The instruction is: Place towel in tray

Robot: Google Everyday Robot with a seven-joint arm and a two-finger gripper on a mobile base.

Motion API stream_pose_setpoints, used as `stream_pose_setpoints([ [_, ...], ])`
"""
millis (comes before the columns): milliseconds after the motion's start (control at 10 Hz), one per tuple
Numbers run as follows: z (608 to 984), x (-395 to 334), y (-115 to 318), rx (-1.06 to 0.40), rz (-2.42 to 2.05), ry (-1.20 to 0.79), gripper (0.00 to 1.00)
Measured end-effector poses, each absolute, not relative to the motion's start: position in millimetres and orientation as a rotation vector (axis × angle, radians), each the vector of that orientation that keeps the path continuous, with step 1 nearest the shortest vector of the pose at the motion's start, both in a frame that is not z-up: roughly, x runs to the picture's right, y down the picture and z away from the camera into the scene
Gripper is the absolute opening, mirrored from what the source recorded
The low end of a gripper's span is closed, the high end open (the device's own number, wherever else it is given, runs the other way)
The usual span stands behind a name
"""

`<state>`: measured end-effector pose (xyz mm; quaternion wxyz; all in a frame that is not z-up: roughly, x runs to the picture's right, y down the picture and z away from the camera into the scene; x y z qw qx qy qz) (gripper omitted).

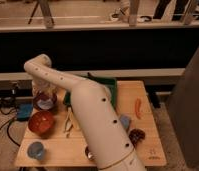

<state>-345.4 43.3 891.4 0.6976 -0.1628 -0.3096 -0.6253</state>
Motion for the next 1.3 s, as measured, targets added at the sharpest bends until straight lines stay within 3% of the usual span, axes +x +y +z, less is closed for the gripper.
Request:
stream_pose_setpoints([
  [1300, 926.3, -327.8, 57.6, -0.429, -1.494, -0.628, 0.63],
])
